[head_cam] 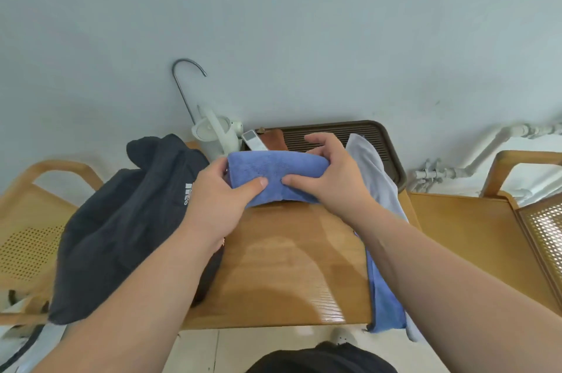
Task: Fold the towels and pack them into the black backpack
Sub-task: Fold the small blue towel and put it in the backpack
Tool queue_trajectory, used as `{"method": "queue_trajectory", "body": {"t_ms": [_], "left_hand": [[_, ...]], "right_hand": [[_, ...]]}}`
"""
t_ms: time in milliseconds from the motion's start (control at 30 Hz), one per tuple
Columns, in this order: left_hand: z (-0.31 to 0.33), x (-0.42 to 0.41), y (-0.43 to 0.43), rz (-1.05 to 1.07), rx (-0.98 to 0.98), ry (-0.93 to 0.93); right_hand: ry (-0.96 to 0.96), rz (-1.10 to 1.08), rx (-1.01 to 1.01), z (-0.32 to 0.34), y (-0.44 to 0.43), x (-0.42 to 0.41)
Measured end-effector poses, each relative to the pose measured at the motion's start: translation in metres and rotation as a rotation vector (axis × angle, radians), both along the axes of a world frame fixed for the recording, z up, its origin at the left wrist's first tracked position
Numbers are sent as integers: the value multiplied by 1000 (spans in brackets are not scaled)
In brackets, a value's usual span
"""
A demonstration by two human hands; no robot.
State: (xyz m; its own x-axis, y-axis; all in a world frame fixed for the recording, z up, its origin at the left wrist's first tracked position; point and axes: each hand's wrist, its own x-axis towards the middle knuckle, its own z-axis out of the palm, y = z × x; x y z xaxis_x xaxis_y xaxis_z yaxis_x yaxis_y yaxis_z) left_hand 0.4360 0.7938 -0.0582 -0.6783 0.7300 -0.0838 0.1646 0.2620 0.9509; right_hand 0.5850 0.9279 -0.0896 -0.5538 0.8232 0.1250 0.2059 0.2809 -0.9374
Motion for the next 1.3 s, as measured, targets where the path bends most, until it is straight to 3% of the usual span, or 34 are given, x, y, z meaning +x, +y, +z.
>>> {"method": "queue_trajectory", "body": {"t_ms": [200,433,533,667,1000,1167,1300], "left_hand": [[45,-50,-73,-47,138,50],[72,-127,-145,47,294,-124],[71,-158,-158,91,315,-112],[56,-189,-166,167,268,-89],[17,-243,-186,179,36,-104],[3,-275,-182,30,-39,-186],[-19,-316,-166,-137,-92,-256]], "right_hand": [[199,-50,-46,38,-81,-52],[207,175,-167,81,-146,-118],[225,173,-182,88,-155,-151],[92,199,38,85,-158,-191],[-131,387,245,71,-146,-257],[-313,424,306,69,-143,-277],[-417,331,320,65,-147,-291]]}}
